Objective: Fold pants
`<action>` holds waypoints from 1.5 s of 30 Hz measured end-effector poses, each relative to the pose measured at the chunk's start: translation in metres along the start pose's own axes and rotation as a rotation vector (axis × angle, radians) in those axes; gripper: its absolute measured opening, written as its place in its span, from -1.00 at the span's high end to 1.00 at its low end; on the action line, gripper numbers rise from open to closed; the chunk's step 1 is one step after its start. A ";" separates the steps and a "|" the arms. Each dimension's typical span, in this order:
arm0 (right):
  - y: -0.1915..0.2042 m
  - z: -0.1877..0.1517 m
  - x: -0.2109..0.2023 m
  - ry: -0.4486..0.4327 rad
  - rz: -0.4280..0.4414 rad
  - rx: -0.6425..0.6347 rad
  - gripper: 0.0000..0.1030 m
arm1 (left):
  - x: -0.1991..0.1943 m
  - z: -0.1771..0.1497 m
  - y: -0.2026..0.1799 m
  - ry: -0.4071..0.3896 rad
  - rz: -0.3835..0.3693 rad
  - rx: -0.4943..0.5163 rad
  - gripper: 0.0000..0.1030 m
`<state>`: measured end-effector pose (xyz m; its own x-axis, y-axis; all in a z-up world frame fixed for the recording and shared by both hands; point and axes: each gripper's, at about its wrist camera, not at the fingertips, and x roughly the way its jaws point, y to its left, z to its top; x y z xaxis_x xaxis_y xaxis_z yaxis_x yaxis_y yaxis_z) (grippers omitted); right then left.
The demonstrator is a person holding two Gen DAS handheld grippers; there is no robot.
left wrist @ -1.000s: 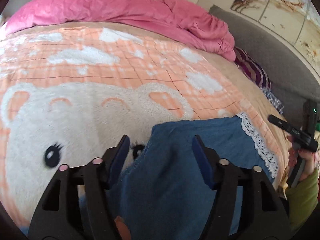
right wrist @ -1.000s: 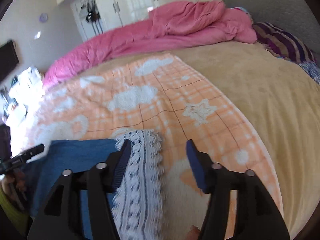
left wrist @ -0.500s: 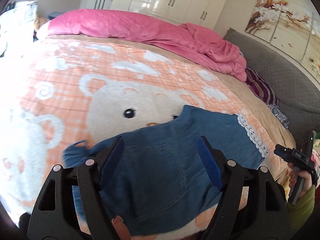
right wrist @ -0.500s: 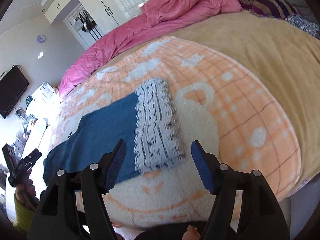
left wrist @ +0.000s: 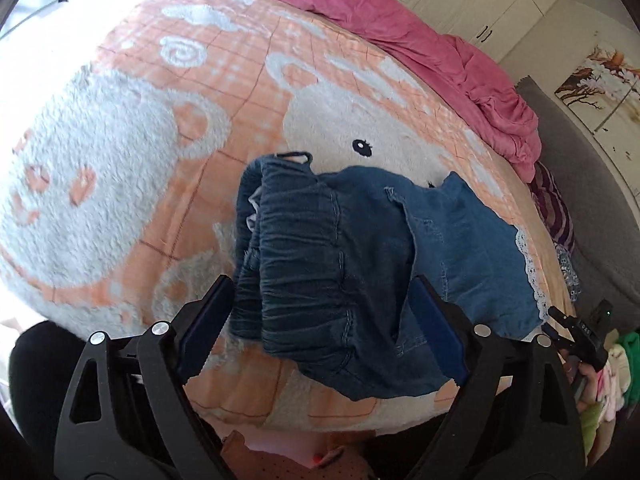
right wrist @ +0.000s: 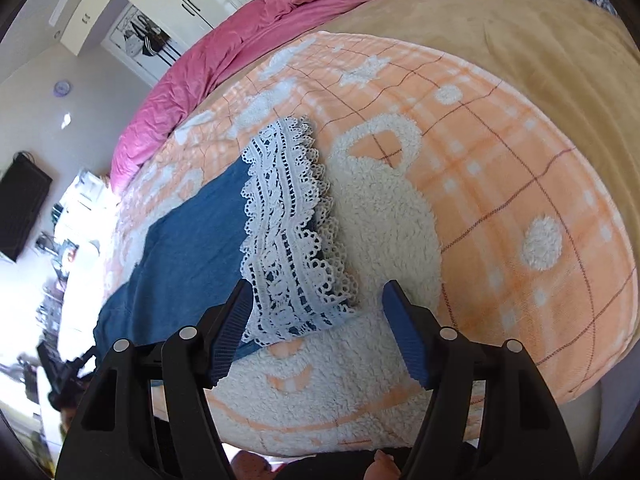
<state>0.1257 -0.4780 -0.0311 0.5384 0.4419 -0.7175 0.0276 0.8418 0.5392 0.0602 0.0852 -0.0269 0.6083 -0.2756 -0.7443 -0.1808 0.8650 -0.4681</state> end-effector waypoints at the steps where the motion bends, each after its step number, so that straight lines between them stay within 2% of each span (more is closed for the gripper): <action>1: -0.001 0.001 0.001 0.006 0.005 0.000 -0.28 | 0.003 -0.002 -0.001 -0.002 0.001 -0.010 -0.64; 4: 0.001 0.002 0.003 0.009 0.004 -0.001 -0.22 | 0.007 -0.007 -0.007 -0.030 0.006 -0.042 -0.64; 6: 0.002 0.002 0.002 0.002 -0.010 -0.004 0.01 | 0.007 -0.007 -0.012 -0.034 -0.014 -0.044 -0.59; 7: 0.003 0.003 0.002 -0.004 -0.004 -0.002 0.09 | 0.006 -0.007 -0.014 -0.042 -0.011 -0.046 -0.48; 8: 0.004 0.002 0.003 -0.001 0.022 0.001 0.29 | 0.005 -0.008 -0.016 -0.045 -0.010 -0.042 -0.37; 9: 0.006 0.001 0.005 0.009 0.027 -0.006 0.29 | 0.006 -0.008 -0.017 -0.045 -0.003 -0.038 -0.32; 10: 0.009 0.000 0.007 0.010 0.010 -0.023 0.32 | 0.006 -0.008 -0.016 -0.047 0.005 -0.047 -0.13; 11: 0.011 0.000 0.009 0.011 -0.007 -0.046 0.44 | 0.007 -0.008 -0.014 -0.048 0.011 -0.058 0.10; 13: 0.013 0.000 0.011 0.013 -0.005 -0.048 0.57 | 0.007 -0.006 -0.015 -0.052 0.019 -0.046 0.27; 16: 0.015 0.004 -0.006 -0.044 -0.047 -0.097 0.70 | -0.004 0.002 -0.016 -0.086 0.061 0.010 0.33; 18: 0.016 0.004 -0.014 -0.042 -0.059 -0.119 0.70 | -0.012 0.006 -0.017 -0.108 0.080 0.051 0.33; 21: 0.013 0.001 0.001 0.013 -0.148 -0.149 0.70 | 0.001 -0.002 -0.016 -0.060 0.117 0.081 0.29; 23: 0.011 0.000 0.009 0.036 -0.167 -0.148 0.68 | 0.014 -0.010 -0.010 -0.032 0.130 0.079 0.19; 28: 0.006 -0.001 0.006 0.021 -0.147 -0.118 0.45 | 0.010 -0.007 -0.005 -0.042 0.105 0.069 0.11; 30: 0.005 -0.002 -0.005 -0.008 -0.172 -0.110 0.13 | 0.007 -0.008 -0.004 -0.046 0.115 0.067 -0.01; 31: 0.006 -0.003 -0.010 -0.023 -0.182 -0.110 0.11 | 0.004 -0.008 -0.004 -0.049 0.126 0.066 -0.14; 35: 0.006 -0.008 -0.033 -0.084 -0.228 -0.125 0.09 | -0.016 -0.009 -0.003 -0.083 0.114 0.077 -0.16; 38: 0.020 -0.015 -0.046 -0.130 -0.232 -0.176 0.08 | -0.037 -0.011 -0.014 -0.139 0.145 0.155 -0.21; 40: 0.037 -0.020 -0.051 -0.163 -0.208 -0.218 -0.01 | -0.051 -0.012 -0.023 -0.179 0.160 0.197 -0.23; 43: 0.071 -0.024 -0.047 -0.187 -0.187 -0.299 -0.05 | -0.063 -0.010 -0.042 -0.212 0.142 0.224 -0.30; 45: 0.098 -0.024 -0.036 -0.186 -0.157 -0.364 -0.19 | -0.063 -0.008 -0.062 -0.222 0.125 0.267 -0.36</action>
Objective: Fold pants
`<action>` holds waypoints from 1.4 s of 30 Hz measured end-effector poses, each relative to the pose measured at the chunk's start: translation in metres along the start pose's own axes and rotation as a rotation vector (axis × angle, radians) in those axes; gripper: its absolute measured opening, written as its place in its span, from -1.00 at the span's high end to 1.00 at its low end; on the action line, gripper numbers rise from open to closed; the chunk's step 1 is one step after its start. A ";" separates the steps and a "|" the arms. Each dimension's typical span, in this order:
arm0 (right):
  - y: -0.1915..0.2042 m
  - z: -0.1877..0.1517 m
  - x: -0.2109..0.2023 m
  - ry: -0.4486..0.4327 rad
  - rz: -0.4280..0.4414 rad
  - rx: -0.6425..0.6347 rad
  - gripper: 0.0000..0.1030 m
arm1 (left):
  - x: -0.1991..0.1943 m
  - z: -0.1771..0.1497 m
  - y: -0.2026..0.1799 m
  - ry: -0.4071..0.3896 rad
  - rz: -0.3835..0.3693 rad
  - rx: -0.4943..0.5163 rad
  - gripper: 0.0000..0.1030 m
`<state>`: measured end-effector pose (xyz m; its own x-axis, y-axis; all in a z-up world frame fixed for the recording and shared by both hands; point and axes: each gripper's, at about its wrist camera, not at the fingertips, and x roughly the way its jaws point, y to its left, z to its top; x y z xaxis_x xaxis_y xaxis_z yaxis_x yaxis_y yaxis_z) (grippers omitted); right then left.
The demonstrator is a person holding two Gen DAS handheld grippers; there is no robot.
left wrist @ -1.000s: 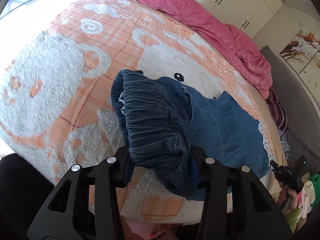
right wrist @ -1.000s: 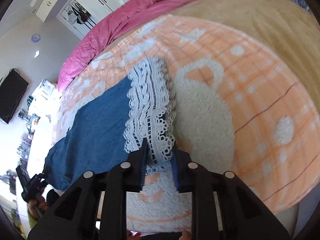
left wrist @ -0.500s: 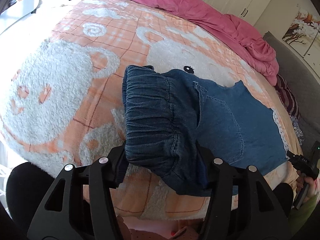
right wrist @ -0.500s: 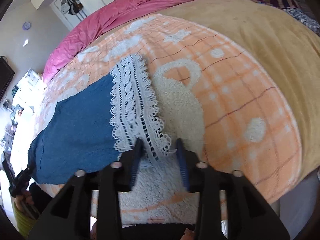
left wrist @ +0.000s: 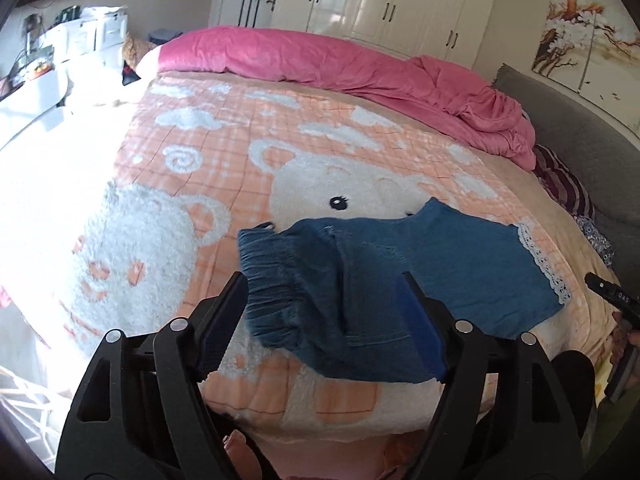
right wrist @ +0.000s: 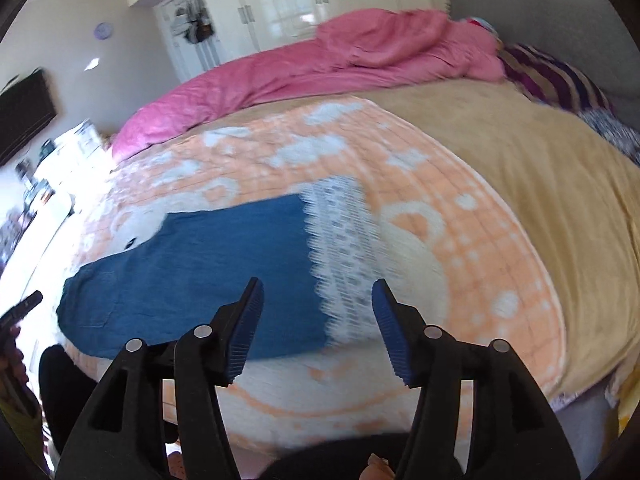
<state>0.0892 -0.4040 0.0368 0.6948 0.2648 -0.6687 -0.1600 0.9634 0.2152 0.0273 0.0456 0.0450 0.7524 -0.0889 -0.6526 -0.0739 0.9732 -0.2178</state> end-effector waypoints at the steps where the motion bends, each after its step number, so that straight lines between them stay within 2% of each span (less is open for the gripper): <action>1: 0.013 0.004 0.005 -0.001 0.013 -0.025 -0.23 | 0.003 0.003 -0.012 -0.002 -0.026 0.023 -0.39; 4: 0.053 0.006 0.030 0.014 0.000 -0.111 -0.31 | 0.023 0.005 -0.044 0.025 -0.080 0.077 -0.39; 7: 0.080 -0.004 0.060 0.075 0.021 -0.141 -0.31 | 0.053 -0.003 -0.072 0.069 -0.091 0.143 -0.39; 8: 0.085 -0.007 0.068 0.096 0.018 -0.158 -0.34 | 0.063 -0.007 -0.077 0.085 -0.089 0.162 -0.39; 10: 0.088 -0.017 0.086 0.148 -0.032 -0.179 -0.43 | 0.084 -0.017 -0.080 0.130 -0.039 0.190 -0.39; 12: 0.079 -0.027 0.106 0.223 -0.041 -0.144 -0.49 | 0.102 -0.028 -0.075 0.182 -0.007 0.188 -0.40; 14: 0.078 -0.030 0.108 0.204 -0.029 -0.132 -0.52 | 0.115 -0.040 -0.069 0.202 0.008 0.207 -0.40; 17: 0.078 -0.028 0.109 0.191 0.003 -0.117 -0.67 | 0.115 -0.047 -0.071 0.163 0.026 0.249 -0.43; 19: 0.073 -0.028 0.101 0.151 0.031 -0.081 -0.67 | 0.112 -0.046 -0.070 0.161 0.017 0.239 -0.46; 23: 0.054 -0.024 0.061 -0.006 0.027 0.062 -0.67 | 0.093 -0.036 -0.078 0.147 -0.024 0.230 -0.47; 25: 0.038 -0.022 0.047 -0.055 0.008 0.138 -0.69 | 0.083 -0.030 -0.088 0.127 -0.045 0.245 -0.48; 26: 0.029 -0.022 0.041 -0.069 -0.007 0.175 -0.71 | 0.079 -0.027 -0.093 0.120 -0.055 0.251 -0.55; 28: 0.010 -0.023 0.036 -0.079 -0.038 0.246 -0.73 | 0.074 -0.019 -0.105 0.108 -0.089 0.250 -0.68; 35: -0.021 -0.023 0.018 -0.134 -0.102 0.304 -0.82 | 0.084 0.007 -0.161 0.128 -0.173 0.322 -0.75; 39: -0.041 -0.029 0.021 -0.104 -0.120 0.353 -0.82 | 0.099 0.027 -0.204 0.150 -0.223 0.388 -0.78; 42: -0.051 -0.036 0.023 -0.080 -0.088 0.396 -0.83 | 0.114 0.035 -0.234 0.167 -0.246 0.427 -0.80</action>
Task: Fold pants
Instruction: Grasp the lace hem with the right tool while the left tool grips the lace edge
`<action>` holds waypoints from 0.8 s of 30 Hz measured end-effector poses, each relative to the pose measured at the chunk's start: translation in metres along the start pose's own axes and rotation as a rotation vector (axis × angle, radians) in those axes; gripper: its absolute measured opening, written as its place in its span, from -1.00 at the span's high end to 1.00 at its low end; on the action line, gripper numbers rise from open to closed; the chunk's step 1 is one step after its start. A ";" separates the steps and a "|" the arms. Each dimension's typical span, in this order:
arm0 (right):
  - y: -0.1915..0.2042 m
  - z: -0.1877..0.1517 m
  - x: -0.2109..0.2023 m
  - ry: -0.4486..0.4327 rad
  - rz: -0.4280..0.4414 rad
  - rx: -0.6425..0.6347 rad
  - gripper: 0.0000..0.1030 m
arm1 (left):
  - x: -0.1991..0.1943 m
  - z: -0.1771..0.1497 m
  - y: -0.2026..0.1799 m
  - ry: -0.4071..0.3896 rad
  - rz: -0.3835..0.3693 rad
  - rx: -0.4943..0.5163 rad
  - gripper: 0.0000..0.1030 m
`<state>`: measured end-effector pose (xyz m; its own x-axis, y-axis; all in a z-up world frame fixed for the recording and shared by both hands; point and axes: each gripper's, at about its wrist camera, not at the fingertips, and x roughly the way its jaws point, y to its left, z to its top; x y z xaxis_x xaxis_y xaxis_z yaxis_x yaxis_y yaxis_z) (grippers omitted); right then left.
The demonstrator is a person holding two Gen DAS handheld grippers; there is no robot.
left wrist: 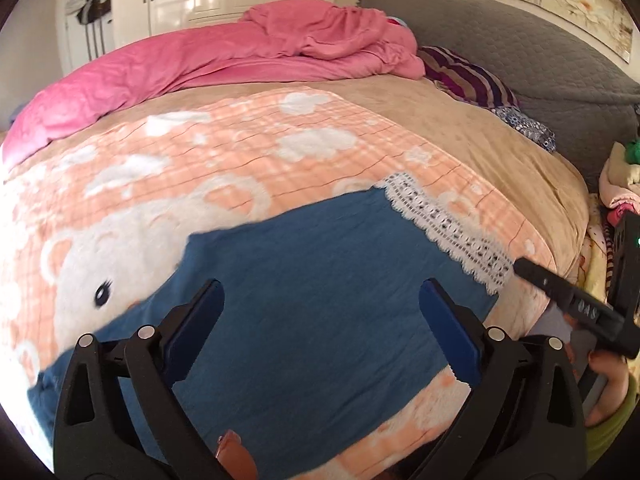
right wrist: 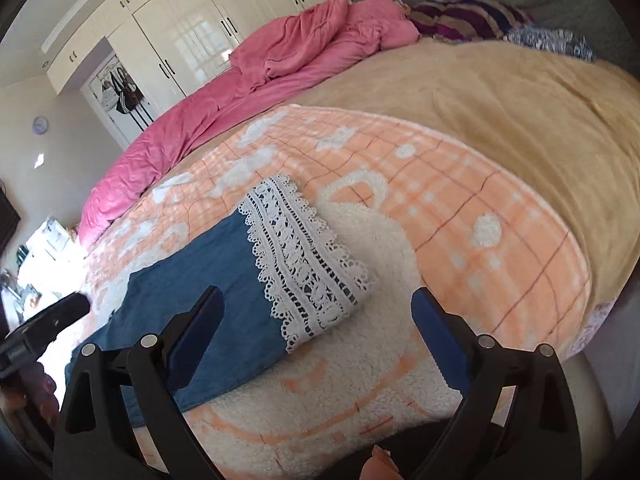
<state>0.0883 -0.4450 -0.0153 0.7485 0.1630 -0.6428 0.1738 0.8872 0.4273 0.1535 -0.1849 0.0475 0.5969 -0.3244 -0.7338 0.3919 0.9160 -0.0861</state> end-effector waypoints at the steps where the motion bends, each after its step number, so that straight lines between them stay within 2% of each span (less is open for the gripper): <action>1: -0.001 0.000 0.002 0.012 -0.005 0.005 -0.83 | 0.008 0.007 -0.006 0.008 -0.004 0.013 -0.80; 7: -0.003 -0.004 0.017 0.094 -0.001 0.020 -0.83 | 0.049 0.041 -0.025 0.054 -0.039 0.056 -0.81; 12: -0.002 -0.002 0.027 0.115 -0.004 0.041 -0.85 | 0.089 0.062 -0.031 0.099 -0.086 0.072 -0.81; 16: 0.003 0.001 0.036 0.126 -0.010 0.022 -0.83 | 0.119 0.076 -0.025 0.143 -0.176 0.016 -0.81; 17: 0.004 0.001 0.036 0.116 -0.008 0.019 -0.71 | 0.126 0.079 -0.025 0.152 -0.192 0.016 -0.80; 18: 0.005 0.001 0.035 0.108 -0.001 0.014 -0.28 | 0.132 0.082 -0.025 0.158 -0.201 0.021 -0.80; 19: 0.006 0.000 0.036 0.110 0.000 0.009 -0.11 | 0.139 0.085 -0.026 0.160 -0.218 0.031 -0.80; 20: 0.006 0.000 0.036 0.115 0.005 0.006 -0.01 | 0.145 0.087 -0.027 0.168 -0.232 0.039 -0.73; 24: 0.006 0.002 0.037 0.104 0.054 0.019 -0.01 | 0.170 0.093 -0.028 0.218 -0.278 0.043 -0.38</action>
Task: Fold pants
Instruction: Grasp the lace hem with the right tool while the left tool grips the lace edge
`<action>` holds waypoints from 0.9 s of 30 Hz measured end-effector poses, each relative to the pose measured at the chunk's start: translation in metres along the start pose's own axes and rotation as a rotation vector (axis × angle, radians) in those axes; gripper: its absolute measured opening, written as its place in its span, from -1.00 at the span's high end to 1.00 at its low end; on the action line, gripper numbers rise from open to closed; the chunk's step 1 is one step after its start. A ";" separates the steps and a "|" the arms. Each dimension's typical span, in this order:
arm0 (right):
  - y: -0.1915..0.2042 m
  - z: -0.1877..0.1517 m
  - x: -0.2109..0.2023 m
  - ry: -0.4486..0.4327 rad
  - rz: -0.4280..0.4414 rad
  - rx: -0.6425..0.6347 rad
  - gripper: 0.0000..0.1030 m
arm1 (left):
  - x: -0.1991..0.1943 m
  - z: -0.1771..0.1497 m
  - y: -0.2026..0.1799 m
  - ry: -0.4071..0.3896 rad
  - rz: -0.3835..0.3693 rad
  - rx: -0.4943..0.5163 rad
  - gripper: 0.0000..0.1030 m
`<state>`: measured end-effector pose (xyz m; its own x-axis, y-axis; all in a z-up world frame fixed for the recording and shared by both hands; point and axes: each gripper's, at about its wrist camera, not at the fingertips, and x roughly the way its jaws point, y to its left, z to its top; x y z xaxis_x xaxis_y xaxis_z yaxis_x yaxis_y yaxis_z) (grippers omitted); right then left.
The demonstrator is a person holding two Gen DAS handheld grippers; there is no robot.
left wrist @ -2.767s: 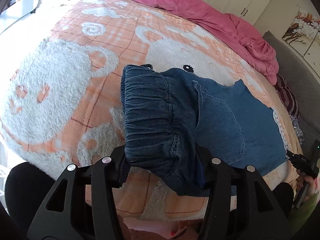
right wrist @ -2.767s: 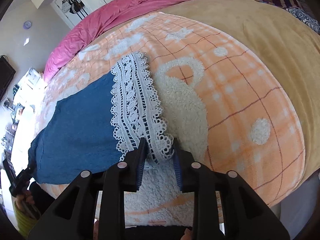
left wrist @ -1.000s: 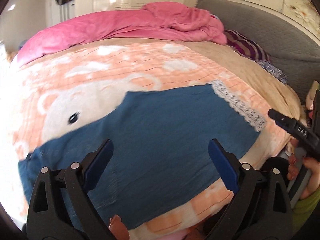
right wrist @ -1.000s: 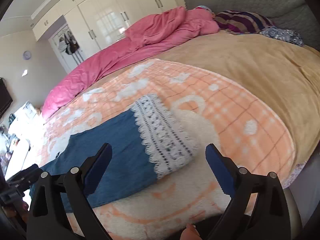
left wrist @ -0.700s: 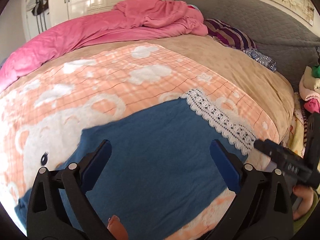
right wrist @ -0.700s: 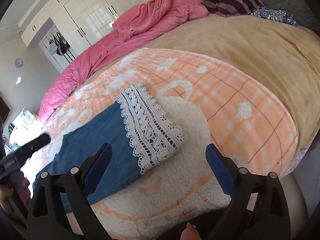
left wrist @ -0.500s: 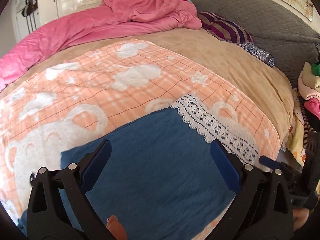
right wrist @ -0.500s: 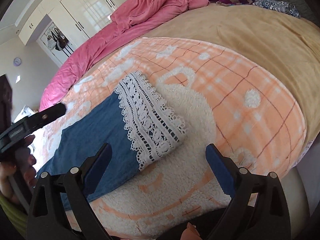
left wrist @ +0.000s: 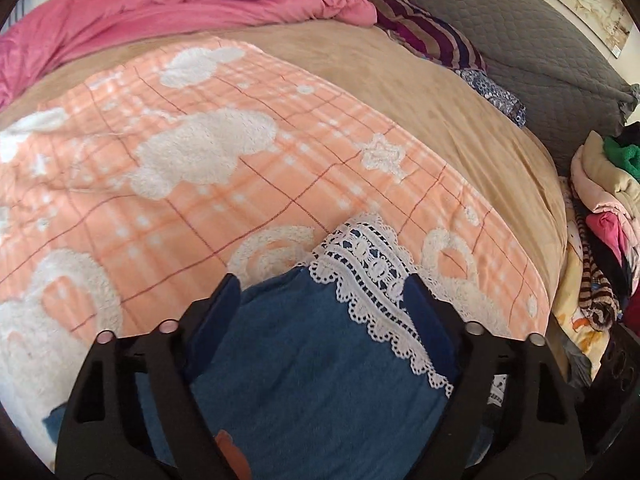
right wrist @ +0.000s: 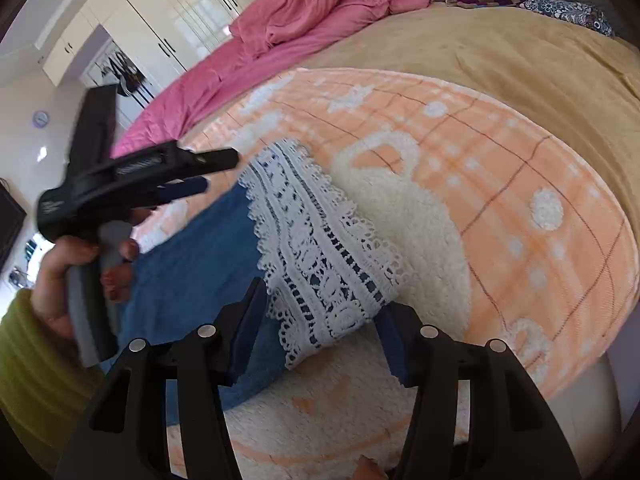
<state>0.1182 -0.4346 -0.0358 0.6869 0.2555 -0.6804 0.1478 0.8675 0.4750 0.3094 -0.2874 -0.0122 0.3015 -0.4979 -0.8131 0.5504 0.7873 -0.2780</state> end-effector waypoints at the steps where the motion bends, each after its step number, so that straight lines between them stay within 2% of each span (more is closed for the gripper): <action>1: 0.001 0.001 0.002 0.004 0.006 -0.001 -0.01 | 0.006 0.002 0.002 0.014 -0.020 0.006 -0.23; 2: 0.002 0.002 0.005 0.010 0.010 -0.003 -0.01 | 0.011 0.004 0.004 0.024 -0.034 0.011 -0.11; 5: 0.004 0.004 0.012 0.021 0.026 -0.002 -0.01 | 0.023 0.007 0.009 0.035 -0.075 0.019 0.03; 9: -0.003 0.006 0.014 0.018 0.074 0.041 0.24 | 0.034 0.010 0.009 0.037 -0.164 0.045 0.03; 11: -0.005 0.007 0.015 0.020 0.090 0.055 0.26 | 0.040 0.011 0.010 0.043 -0.189 0.047 0.03; 12: -0.004 0.006 0.014 0.016 0.104 0.051 0.43 | 0.043 0.012 0.011 0.050 -0.190 0.036 0.03; 13: -0.002 0.006 0.014 0.015 0.141 0.047 0.50 | 0.048 0.013 0.012 0.064 -0.205 0.016 0.03; 16: -0.002 0.006 0.016 0.024 0.155 0.046 0.52 | 0.050 0.011 0.011 0.058 -0.214 -0.004 0.03; 18: 0.000 0.006 0.015 0.021 0.153 0.042 0.55 | 0.051 0.010 0.014 0.060 -0.219 -0.028 0.15; 20: 0.001 0.006 0.015 0.017 0.159 0.039 0.55 | 0.048 0.009 0.015 0.048 -0.232 -0.036 0.67; 24: 0.003 0.007 0.016 0.006 0.178 0.033 0.58 | 0.036 0.007 0.013 0.010 -0.233 -0.026 0.79; 27: 0.004 0.007 0.014 -0.012 0.212 0.031 0.59 | 0.018 0.004 0.019 -0.039 -0.274 -0.055 0.82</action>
<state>0.1336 -0.4310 -0.0396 0.7135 0.4259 -0.5563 0.0202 0.7812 0.6239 0.3290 -0.2828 -0.0301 0.1778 -0.7074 -0.6840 0.5727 0.6397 -0.5127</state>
